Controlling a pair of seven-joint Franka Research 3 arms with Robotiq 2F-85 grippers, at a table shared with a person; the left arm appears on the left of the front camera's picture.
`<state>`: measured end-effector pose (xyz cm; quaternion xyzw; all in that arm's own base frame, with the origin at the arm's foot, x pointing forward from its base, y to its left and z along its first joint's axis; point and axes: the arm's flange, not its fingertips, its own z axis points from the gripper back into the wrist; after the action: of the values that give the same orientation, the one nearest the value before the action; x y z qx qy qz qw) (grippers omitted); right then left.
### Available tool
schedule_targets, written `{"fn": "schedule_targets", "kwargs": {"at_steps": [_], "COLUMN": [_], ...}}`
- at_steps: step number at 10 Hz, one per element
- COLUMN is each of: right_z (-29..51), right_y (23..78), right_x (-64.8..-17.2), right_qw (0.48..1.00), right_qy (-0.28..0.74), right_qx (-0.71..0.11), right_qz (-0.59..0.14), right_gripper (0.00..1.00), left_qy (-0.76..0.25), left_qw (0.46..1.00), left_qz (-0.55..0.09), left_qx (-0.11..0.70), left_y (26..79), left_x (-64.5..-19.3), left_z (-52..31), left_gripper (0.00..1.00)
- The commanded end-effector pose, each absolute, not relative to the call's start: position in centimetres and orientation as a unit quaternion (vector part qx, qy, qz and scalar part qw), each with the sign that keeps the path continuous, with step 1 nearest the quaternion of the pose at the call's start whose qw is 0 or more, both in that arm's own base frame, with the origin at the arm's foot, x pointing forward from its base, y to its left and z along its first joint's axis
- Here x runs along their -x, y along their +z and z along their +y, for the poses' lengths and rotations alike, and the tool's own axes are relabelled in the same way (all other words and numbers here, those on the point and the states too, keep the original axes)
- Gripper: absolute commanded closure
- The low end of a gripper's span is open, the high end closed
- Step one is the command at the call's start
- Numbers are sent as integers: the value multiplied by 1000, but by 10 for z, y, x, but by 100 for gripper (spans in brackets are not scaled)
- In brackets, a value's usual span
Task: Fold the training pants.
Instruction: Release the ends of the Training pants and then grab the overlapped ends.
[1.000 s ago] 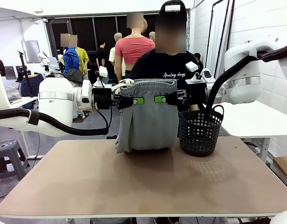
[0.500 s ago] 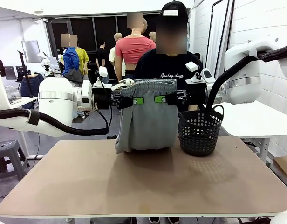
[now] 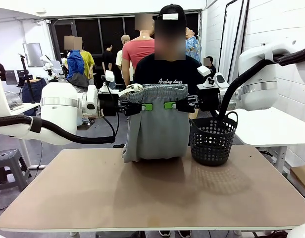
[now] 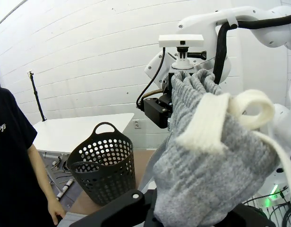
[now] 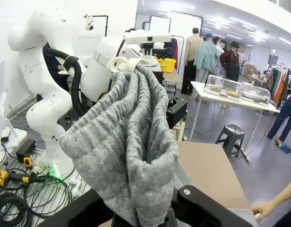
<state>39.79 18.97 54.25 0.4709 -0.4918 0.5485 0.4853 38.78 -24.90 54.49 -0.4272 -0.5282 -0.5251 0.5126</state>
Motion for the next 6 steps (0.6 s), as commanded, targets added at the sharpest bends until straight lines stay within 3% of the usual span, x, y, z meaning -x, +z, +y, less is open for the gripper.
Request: {"fn": "schedule_targets", "kwargs": {"at_steps": [1, 6], "right_z": [189, 189], "right_y": [542, 542], "right_x": [-394, -394], "right_qw": [480, 480], "right_qy": [544, 544], "right_qx": [-475, -475], "right_qz": [-498, -498], "right_gripper": [100, 100], "left_qy": [-523, -523], "left_qw": [513, 513], "left_qz": [-528, -528], "left_qx": [429, 429], "left_y": [548, 548], "left_x": [-386, -386], "left_z": [-250, -250], "left_gripper": [100, 100]}}
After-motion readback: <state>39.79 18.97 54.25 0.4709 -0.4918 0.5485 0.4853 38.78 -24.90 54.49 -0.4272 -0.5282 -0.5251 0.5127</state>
